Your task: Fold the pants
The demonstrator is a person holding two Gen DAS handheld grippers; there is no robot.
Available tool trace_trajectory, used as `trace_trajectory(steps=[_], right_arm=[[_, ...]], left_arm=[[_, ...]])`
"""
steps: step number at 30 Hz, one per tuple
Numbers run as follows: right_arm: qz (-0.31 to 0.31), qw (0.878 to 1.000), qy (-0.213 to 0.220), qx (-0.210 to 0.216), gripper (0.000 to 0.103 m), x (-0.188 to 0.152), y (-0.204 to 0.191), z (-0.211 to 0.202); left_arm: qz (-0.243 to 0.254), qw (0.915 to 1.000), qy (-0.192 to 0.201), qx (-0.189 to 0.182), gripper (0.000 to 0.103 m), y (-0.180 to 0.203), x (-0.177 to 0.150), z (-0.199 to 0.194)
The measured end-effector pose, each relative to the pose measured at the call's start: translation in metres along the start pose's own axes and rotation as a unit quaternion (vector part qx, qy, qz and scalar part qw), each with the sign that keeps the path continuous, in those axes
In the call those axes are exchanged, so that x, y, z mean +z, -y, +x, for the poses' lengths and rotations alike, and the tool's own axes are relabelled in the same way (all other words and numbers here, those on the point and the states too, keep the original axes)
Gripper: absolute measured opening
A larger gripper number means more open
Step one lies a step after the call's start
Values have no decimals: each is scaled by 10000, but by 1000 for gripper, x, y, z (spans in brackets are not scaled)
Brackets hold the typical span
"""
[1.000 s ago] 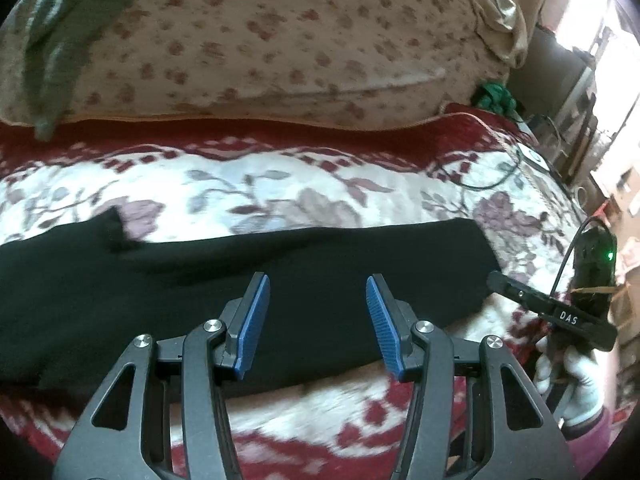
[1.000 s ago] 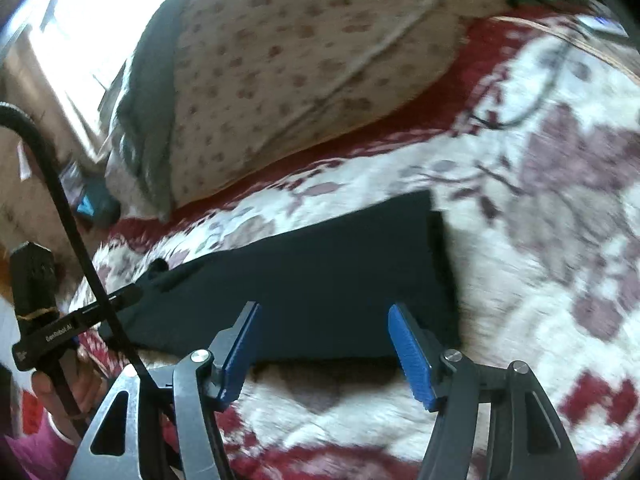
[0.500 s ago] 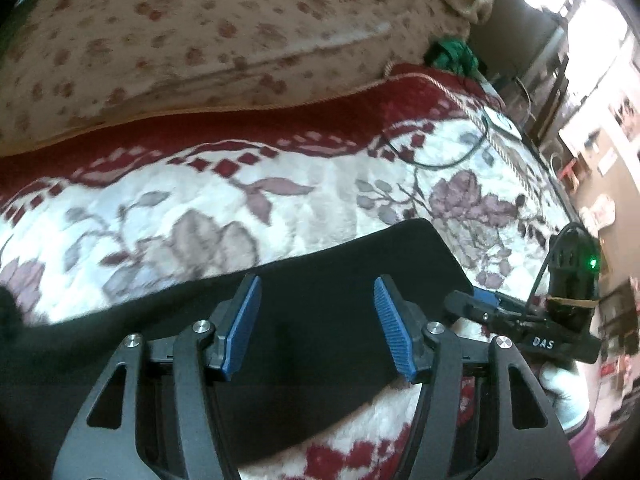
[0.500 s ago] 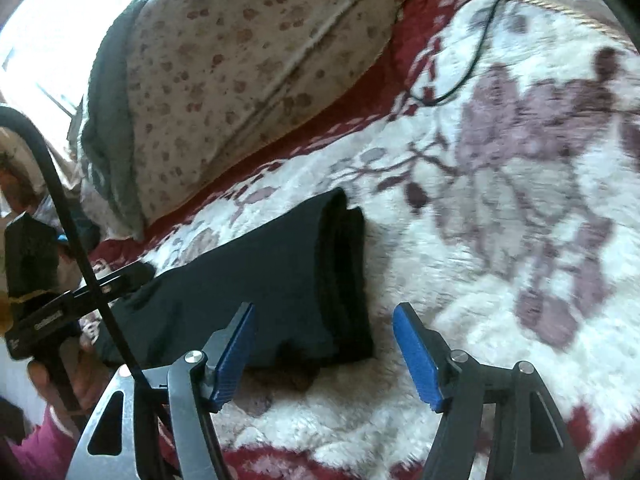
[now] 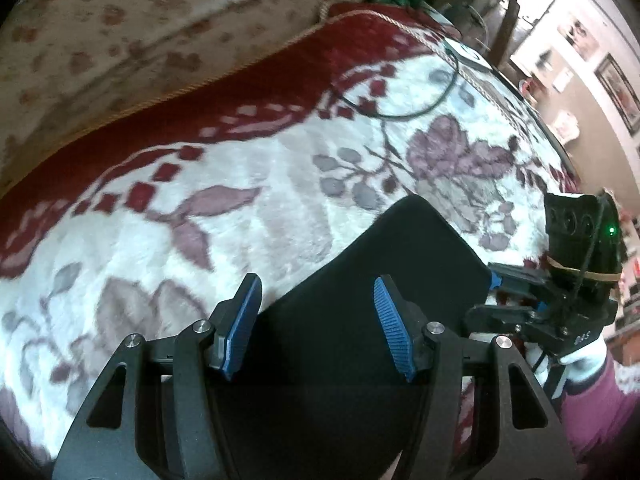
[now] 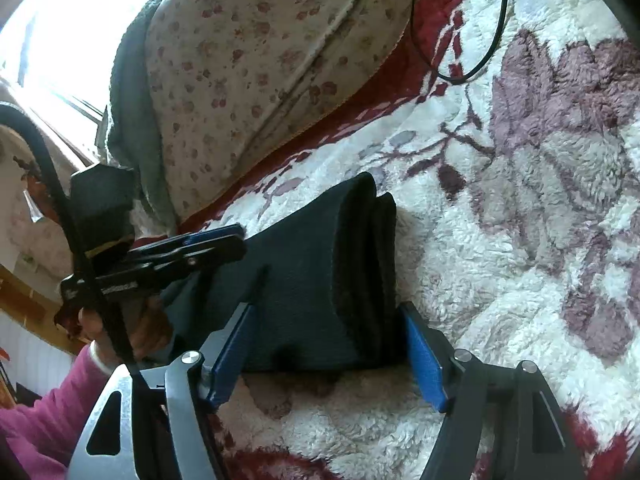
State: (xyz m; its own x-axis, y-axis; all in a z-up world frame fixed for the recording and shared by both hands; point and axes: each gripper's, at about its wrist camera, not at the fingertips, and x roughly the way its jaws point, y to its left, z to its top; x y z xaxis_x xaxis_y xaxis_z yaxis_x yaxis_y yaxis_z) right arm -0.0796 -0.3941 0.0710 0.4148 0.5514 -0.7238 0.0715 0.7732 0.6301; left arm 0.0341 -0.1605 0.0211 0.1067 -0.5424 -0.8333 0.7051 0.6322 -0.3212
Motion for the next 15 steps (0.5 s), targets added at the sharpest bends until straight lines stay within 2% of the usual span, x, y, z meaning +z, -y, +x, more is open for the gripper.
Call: trace_trajectory(steps=[6,8,12,14,15], right_arm=[[-18,9998,-18,218,81,-1,2,0],[-23,9996,-12,267,82,-2,2,0],[-41,9995,7,302,81,-2,1,1],[-79,9997,54,226,65,-1,0,2],[-112,9998,85,111,51,0,0,3]], left_arm=[[475,9982,-309,-207,59,8,10,23],[571,9970,-417,-329,67,8,14,27],[793,9939,-588,-483,75,12,18,35],[969,9921,-643,-465,80,17,17,38],[1059,9912,-668,-420,80,20,16,40]])
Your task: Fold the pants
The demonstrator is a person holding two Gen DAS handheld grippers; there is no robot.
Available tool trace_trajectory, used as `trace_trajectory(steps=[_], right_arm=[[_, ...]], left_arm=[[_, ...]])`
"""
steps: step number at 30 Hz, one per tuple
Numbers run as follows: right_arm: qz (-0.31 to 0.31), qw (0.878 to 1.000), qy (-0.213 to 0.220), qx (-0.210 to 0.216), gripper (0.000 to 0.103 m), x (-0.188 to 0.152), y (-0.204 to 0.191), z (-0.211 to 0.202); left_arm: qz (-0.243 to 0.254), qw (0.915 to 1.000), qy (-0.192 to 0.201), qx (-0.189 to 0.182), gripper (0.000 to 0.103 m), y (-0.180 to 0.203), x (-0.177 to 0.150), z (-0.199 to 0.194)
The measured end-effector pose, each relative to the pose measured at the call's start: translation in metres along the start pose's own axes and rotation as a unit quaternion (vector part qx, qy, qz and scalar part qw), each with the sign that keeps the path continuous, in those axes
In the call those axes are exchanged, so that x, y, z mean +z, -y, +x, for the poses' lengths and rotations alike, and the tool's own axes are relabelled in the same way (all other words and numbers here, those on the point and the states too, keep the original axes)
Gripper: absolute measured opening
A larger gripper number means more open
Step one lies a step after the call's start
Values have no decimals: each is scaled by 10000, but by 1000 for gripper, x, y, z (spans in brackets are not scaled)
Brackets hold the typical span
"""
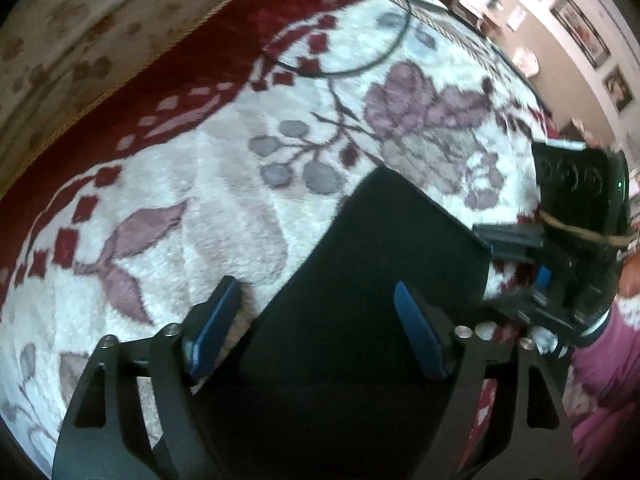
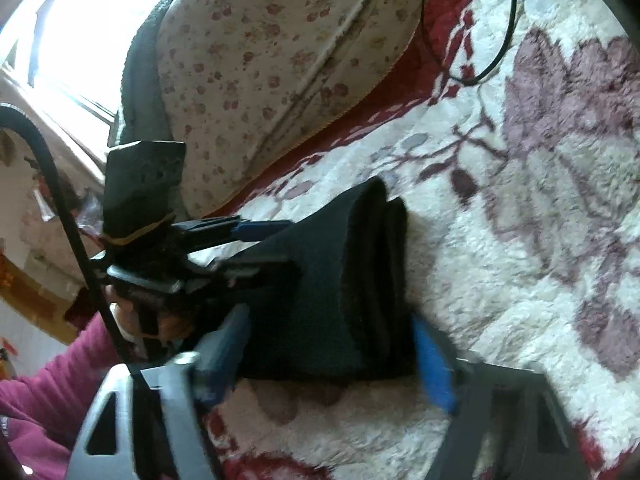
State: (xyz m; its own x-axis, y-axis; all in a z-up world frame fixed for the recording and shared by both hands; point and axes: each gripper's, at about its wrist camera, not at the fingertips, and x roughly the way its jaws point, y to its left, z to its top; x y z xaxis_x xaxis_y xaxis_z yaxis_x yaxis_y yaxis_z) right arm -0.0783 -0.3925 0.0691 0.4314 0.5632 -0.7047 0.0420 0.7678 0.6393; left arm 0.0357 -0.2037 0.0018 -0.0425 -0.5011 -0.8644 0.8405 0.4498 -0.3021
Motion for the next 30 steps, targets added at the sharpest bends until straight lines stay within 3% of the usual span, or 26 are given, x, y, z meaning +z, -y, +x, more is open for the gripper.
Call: trace_trajectory(steps=[3,6,8,11,18,30], right_arm=[[-41,10000,13,-73,37,2,1,3],[-135,9999,-28,61,21,3,-2,6],[-324,9995,3,16,17,2,-9,7],[-483,9987,132,70,16,2,-17,3],[-680,9964,388,312,16,5,-46,-8],[-1564,9814,440,1026,16,22,-155,-12]], left_arm=[[254,9994,-17,221,77,8,0,4],[311,9993,122,139,48,7,-3,0],[254,9994,207,92,24,5,-5,-2],[122,9992,367,105,14,5,-10,-9],[-21,9965,824,154,11,14,-17,-46],[-435,9828,1736,453,10,2,-66,-155]])
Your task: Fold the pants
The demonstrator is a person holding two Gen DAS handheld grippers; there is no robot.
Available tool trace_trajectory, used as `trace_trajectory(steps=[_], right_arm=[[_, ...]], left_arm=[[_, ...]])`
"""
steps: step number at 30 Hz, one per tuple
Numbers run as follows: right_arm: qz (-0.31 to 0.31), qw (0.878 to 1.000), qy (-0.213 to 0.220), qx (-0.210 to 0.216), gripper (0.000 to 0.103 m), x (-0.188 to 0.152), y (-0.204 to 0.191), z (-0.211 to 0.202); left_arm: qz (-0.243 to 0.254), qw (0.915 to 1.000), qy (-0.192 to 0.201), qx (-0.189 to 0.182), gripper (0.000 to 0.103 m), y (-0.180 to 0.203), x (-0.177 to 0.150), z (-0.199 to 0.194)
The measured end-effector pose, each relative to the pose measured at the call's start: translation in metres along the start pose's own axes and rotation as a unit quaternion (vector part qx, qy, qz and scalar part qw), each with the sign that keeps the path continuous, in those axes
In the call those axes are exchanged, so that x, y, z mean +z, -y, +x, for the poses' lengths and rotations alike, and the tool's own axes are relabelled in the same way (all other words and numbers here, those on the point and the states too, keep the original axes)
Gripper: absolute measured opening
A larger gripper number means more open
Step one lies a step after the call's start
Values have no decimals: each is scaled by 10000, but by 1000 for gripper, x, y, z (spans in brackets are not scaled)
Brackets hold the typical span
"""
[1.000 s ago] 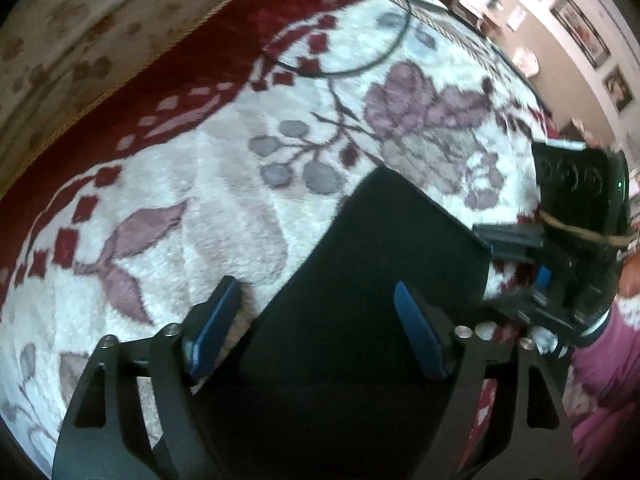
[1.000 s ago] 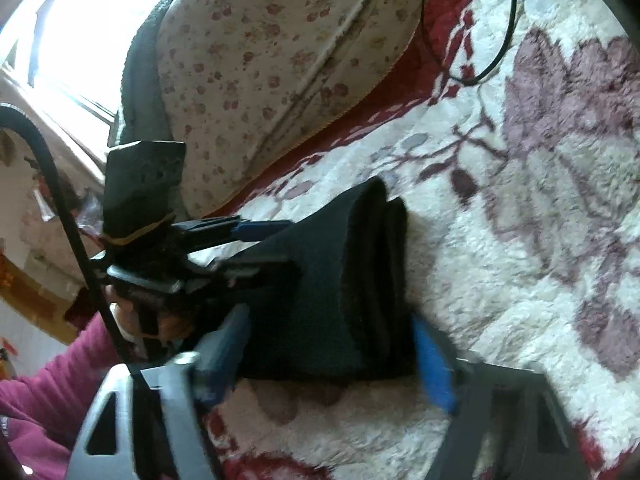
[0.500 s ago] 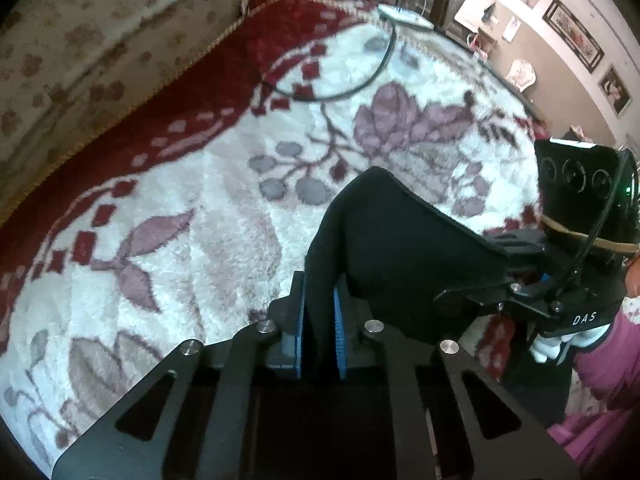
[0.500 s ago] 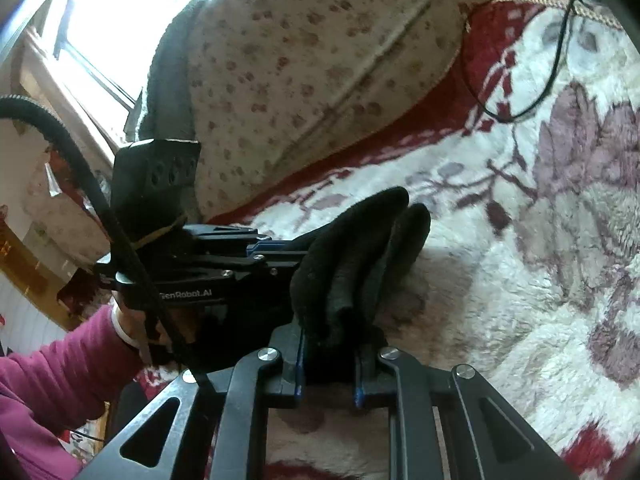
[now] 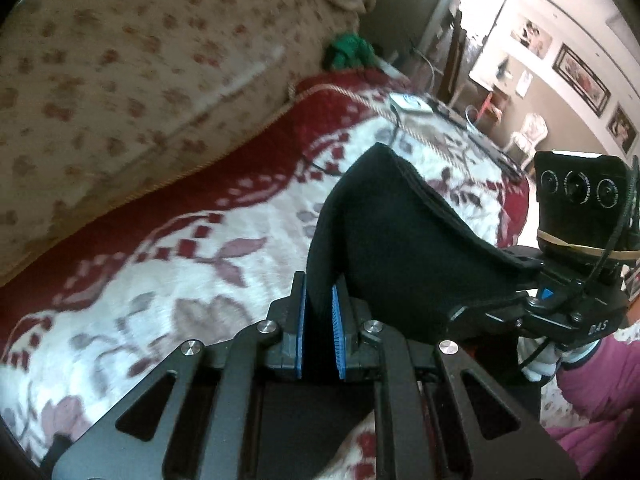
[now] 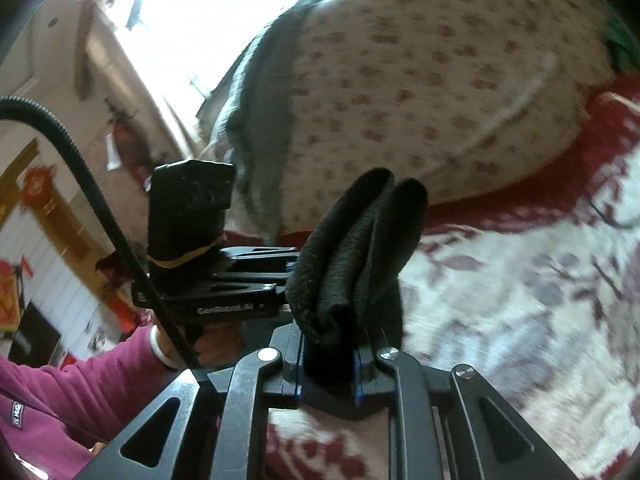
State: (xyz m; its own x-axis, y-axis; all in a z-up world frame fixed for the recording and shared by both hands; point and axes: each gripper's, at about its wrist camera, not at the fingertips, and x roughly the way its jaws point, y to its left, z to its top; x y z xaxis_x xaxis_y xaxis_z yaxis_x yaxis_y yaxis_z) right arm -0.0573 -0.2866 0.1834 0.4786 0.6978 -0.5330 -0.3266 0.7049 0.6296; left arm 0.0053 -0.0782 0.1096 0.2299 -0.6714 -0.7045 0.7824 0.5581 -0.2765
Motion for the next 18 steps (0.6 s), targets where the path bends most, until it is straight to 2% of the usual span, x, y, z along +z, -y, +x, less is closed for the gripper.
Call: trace_trajectory(steps=[5,12,18], right_arm=[[-524,9977,-300,310,16,10,-53,32],[-819,9901,-941,640,16,-7,-98,99],[-758,9813,-1671,578,16,-39,-105,185]], left_arm=[[-339,9988,322,159,10,-25,-20,-47],[-1082,9910,587,525,9,-76,-74,-94],[-2027,9709,575,1140,9,-130,-136,-114]])
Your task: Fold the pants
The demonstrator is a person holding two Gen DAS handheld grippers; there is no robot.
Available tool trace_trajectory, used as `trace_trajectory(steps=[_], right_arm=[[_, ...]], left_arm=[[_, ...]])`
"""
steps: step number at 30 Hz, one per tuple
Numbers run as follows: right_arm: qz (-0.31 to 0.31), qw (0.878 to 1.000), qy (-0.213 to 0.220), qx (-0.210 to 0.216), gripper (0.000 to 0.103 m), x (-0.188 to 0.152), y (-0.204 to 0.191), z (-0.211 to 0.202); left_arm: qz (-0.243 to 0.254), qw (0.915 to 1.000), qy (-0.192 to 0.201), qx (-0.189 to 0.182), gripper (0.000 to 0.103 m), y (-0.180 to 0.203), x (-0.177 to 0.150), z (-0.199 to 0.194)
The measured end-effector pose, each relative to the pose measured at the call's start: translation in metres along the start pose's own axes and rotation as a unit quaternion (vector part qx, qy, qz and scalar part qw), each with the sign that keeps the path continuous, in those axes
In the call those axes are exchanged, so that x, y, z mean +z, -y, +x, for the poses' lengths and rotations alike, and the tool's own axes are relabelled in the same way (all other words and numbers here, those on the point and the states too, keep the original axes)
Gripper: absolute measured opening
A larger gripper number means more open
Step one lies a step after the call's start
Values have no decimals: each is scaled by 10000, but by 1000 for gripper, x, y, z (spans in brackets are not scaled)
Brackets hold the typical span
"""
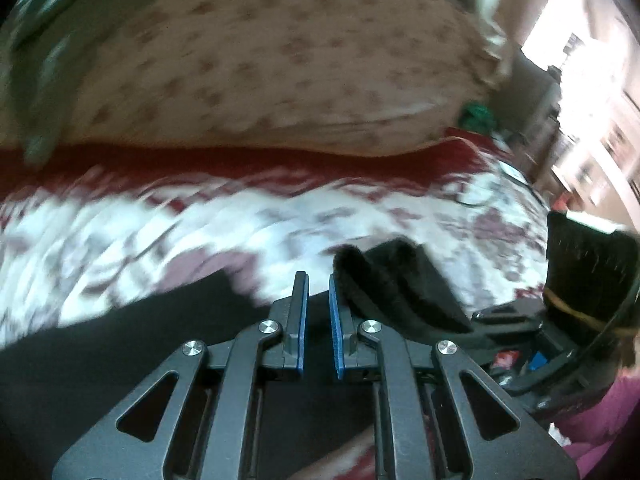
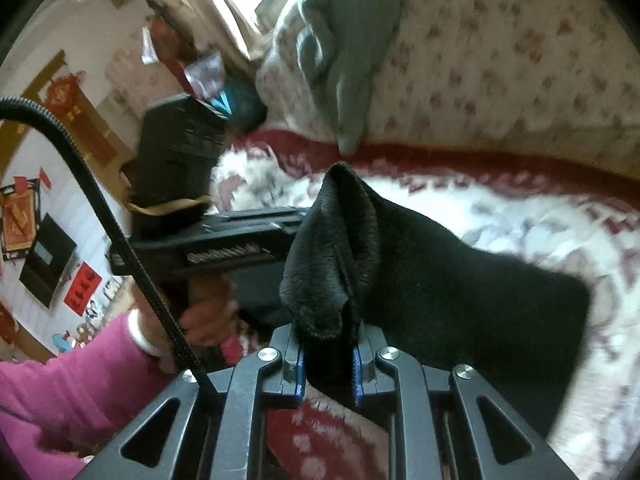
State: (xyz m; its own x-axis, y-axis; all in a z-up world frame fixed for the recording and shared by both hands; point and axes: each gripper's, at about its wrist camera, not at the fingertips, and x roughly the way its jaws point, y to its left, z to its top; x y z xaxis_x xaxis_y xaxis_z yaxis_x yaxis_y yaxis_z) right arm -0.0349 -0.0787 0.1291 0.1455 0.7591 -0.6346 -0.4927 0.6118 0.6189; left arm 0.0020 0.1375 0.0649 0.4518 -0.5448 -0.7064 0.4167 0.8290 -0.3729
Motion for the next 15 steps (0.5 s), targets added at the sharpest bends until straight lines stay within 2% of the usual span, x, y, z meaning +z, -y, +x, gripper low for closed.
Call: trace_trajectory(steps=[2,4,5,8,9,12,15], right_arm=[[145,9996,-218,-42,20,-2,6,31],[472,9981,-406,40,30,-7,14,54],[668,9966,-460,131,31,-8,16,61],[805,9933,-311,769,34,-3,13,50],[800,9928,-260,848,34,-3,11,42],[693,9952,90,683,35,2,12,5],[777,9960,429,90,44,0,30,-39]], left_arm=[[-401,9990,-19,191,9,-23,-11,-3],[-679,9974,28,248,9,-40,-20,-10],[-773,9966,84,283,9,-47,-24,-16],[-865,9956,206,306,9,-50,-29,-31],[-873,9955,243,291,9,-49,-30,-35],[-816,9960,261,233,9,-36,-32,-40],[-760,9966,190,239,16,-21,-35,-37]])
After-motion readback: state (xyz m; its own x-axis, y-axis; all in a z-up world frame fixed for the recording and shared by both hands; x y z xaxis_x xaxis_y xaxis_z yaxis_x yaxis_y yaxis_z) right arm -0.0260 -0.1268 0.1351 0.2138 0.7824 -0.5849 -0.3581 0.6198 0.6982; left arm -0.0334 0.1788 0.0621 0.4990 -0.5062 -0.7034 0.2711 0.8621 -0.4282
